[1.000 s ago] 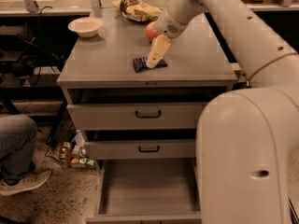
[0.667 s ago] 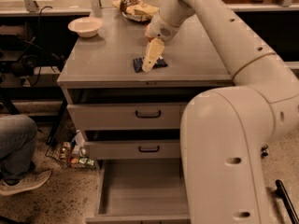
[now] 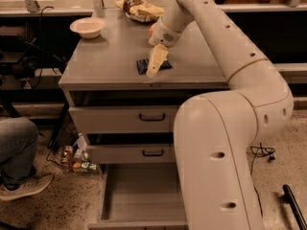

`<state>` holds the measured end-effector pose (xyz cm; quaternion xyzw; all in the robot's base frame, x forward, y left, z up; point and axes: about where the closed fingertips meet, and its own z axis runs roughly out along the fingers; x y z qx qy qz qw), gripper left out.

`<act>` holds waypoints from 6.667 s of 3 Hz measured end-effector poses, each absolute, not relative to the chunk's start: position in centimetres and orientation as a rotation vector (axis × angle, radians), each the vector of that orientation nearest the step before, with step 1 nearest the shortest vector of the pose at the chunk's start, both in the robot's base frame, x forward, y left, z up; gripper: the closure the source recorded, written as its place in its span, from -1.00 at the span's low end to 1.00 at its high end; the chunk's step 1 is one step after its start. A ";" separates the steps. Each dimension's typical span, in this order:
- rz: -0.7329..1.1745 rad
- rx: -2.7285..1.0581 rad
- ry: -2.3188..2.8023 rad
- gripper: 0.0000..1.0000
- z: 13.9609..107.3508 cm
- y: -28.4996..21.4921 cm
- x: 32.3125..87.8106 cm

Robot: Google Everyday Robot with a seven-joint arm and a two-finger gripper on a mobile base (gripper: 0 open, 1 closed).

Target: Place rxbar blueberry into bottom drawer

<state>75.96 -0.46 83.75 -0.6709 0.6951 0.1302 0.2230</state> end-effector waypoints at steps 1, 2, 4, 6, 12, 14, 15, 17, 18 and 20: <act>0.371 -1.845 1.946 -0.63 83.0 -1.3 76.1; 0.387 -1.844 1.957 -0.19 82.4 -1.6 76.1; 0.394 -1.843 1.960 0.91 82.7 -1.7 76.1; 0.330 -1.809 1.949 1.00 86.2 -3.2 74.9; 0.379 -1.244 2.136 1.00 96.3 -6.5 57.9; 0.395 -1.242 2.201 1.00 93.8 -6.5 57.6; 0.428 -1.221 2.258 1.00 91.0 -6.2 56.7; 0.693 -1.047 2.456 1.00 77.7 -2.1 50.8; 0.831 -1.026 2.565 1.00 68.0 1.4 47.8; 0.865 -1.006 2.608 1.00 64.7 2.0 47.0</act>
Offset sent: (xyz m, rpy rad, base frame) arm -0.0017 -0.0231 -0.0128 -0.0100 0.0673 -0.0114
